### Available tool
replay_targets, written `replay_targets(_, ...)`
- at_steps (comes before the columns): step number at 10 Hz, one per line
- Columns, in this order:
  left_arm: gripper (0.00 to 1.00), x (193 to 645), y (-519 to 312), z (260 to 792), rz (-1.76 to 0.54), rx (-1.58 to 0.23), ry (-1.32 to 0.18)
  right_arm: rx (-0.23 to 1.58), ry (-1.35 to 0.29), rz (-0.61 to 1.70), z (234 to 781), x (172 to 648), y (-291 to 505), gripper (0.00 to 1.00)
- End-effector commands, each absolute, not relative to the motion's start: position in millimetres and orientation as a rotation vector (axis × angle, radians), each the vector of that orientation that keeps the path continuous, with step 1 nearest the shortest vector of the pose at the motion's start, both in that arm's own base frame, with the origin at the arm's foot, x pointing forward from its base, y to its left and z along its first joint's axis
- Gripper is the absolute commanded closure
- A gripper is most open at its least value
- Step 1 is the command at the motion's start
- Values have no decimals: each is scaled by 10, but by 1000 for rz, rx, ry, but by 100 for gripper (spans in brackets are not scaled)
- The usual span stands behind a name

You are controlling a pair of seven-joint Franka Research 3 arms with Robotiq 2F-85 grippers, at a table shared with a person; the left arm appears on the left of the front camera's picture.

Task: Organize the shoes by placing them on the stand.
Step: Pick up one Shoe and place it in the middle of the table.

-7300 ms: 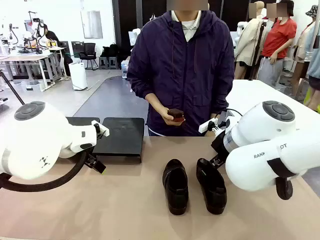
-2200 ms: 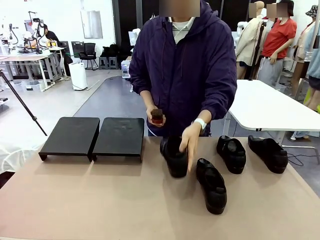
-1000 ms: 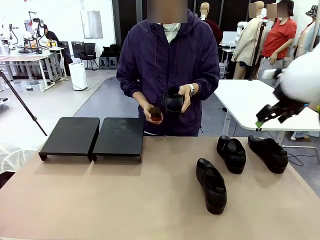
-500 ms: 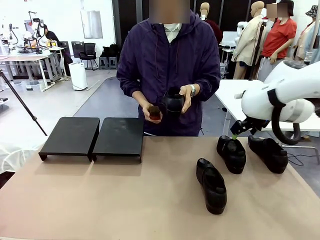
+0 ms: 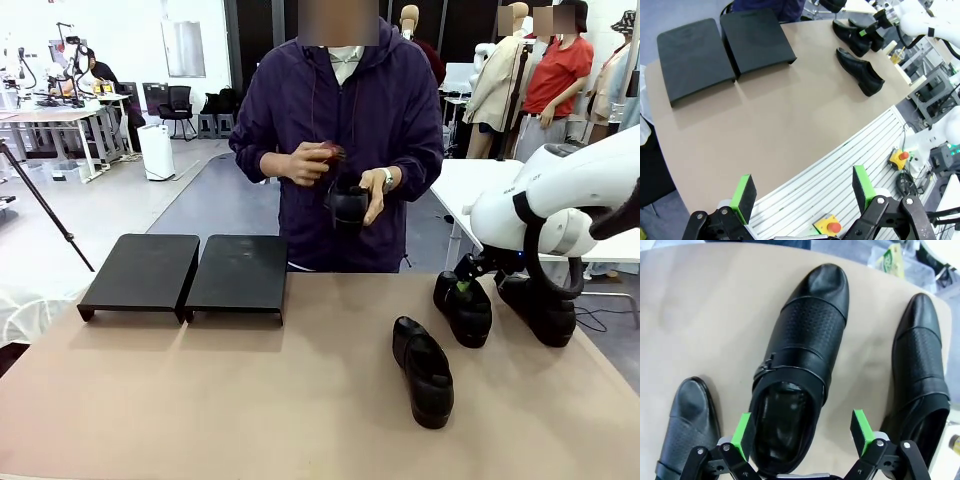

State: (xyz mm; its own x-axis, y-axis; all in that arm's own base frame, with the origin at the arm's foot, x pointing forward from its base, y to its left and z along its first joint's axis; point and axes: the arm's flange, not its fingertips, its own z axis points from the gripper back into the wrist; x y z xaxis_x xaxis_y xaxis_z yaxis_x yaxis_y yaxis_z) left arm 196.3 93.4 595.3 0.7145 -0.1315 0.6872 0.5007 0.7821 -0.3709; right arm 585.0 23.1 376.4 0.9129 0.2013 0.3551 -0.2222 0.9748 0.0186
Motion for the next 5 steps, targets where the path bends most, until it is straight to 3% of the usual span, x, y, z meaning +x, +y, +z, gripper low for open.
replay_targets(1,0,1950,936,5949,-390,-591,-700,65,-321,192,3732,5940,186,0)
replay_targets(5,0,1950,936,5949,-390,-591,-700,40,-336,153,3764,5966,136,0)
